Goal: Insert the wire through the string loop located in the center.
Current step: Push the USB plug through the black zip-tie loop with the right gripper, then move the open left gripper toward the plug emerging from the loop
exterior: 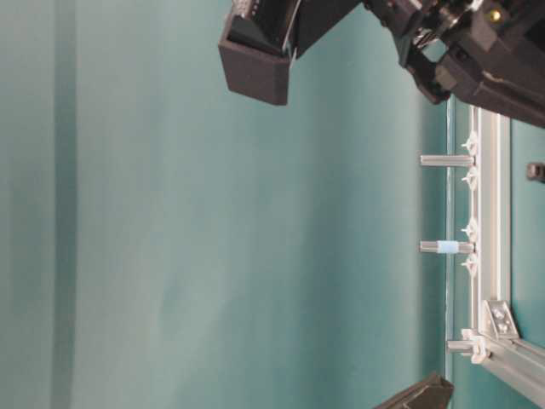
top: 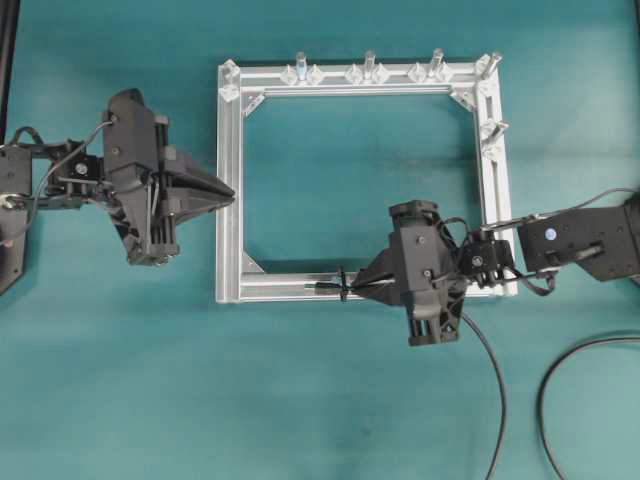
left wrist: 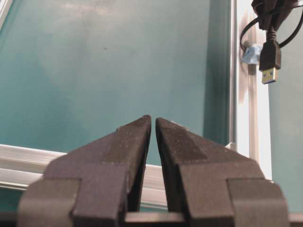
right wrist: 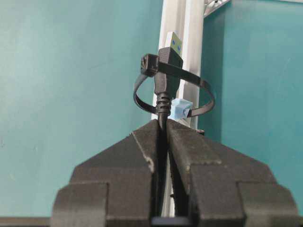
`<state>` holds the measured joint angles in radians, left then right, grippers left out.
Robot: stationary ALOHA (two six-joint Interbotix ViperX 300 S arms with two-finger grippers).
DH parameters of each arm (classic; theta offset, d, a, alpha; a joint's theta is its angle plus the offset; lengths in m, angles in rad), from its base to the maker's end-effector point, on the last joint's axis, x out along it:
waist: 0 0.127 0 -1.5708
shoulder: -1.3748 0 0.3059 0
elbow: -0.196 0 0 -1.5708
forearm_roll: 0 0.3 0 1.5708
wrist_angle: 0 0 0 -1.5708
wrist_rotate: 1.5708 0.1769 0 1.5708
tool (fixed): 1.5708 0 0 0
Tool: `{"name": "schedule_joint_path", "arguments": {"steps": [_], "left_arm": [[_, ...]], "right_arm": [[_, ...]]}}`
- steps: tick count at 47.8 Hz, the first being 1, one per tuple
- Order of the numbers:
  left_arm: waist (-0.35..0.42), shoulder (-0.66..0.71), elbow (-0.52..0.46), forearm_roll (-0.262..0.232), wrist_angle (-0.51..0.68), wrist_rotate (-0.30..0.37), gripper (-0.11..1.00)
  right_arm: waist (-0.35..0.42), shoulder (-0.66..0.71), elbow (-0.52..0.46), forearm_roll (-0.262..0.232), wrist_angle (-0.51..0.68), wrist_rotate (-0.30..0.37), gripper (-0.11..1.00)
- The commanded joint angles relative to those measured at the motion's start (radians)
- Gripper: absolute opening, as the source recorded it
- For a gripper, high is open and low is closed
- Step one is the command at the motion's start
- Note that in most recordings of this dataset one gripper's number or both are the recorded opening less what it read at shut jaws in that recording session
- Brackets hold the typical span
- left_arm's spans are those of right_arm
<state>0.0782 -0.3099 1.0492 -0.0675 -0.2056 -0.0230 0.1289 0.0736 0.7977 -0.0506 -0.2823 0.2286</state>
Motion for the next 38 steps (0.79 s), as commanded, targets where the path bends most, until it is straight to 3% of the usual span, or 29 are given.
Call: {"name": "schedule_joint_path", "arguments": {"steps": [1, 17, 25, 29, 38], "left_arm": [[-0.006, -0.012, -0.014, 0.002, -0.005, -0.006, 0.17], [-0.008, -0.012, -0.014, 0.002, -0.002, -0.003, 0.17], [-0.011, -0.011, -0.025, 0.003, 0.031, 0.002, 0.25], [-0.017, -0.005, -0.04, 0.003, 0.049, 0.005, 0.35], [-0.049, 0.021, -0.078, 0.008, 0.118, 0.011, 0.77]], "right_arm": [[-0.002, -0.015, -0.018, -0.002, -0.006, -0.002, 0.07], [-0.002, -0.014, -0.018, -0.002, -0.006, -0.002, 0.07], [-0.002, -0.014, -0.02, -0.002, -0.006, -0.002, 0.07], [-0.002, -0.014, -0.02, -0.002, -0.008, -0.002, 0.07], [-0.002, -0.015, -0.02, -0.002, -0.009, -0.002, 0.07]]}}
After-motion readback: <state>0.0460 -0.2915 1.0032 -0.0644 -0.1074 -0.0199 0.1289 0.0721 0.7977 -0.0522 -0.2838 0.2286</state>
